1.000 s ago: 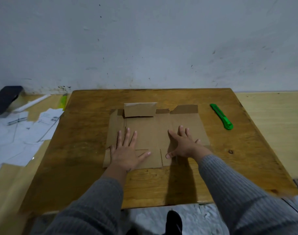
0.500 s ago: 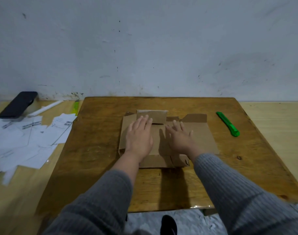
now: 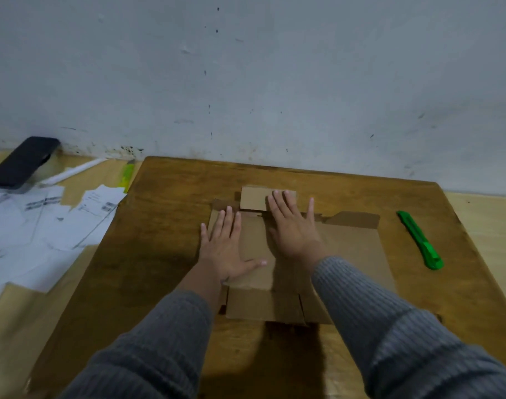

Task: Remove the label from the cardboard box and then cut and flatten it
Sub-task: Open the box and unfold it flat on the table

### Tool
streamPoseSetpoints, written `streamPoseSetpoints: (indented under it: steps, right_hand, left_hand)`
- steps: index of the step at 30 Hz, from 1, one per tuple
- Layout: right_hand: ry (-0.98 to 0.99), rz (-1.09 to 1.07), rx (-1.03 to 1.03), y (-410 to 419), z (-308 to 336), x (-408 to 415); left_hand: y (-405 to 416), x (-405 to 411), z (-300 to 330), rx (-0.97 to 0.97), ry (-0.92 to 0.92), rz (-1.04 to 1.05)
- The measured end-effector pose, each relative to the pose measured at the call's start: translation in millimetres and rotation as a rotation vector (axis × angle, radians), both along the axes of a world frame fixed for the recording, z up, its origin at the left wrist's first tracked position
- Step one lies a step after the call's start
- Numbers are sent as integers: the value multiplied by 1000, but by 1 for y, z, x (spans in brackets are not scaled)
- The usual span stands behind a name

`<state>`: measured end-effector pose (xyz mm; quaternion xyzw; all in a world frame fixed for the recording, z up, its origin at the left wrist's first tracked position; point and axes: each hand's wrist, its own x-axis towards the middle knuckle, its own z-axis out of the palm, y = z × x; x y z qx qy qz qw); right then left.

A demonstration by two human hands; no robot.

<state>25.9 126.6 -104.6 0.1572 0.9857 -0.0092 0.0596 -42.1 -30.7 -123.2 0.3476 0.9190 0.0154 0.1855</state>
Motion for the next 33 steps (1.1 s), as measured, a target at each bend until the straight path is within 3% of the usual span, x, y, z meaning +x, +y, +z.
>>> streamPoseSetpoints:
  steps: [4, 12, 19, 24, 27, 33]
  right_hand:
    - [77, 9, -12, 27, -3, -20]
    - [423, 24, -32, 59, 1, -62]
    - [6, -23, 175, 61, -18, -75]
    - [-173, -79, 2, 59, -23, -75]
    - [-196, -99, -101, 55, -22, -67]
    - [-57, -87, -3, 25, -5, -27]
  left_hand:
    - [6, -10, -5, -23, 7, -23]
    - [20, -25, -4, -112, 1, -97]
    - [21, -21, -7, -34, 24, -61]
    - [23, -20, -10, -37, 45, -53]
    - [23, -19, -10, -36, 45, -35]
    - [26, -5, -2, -100, 11, 110]
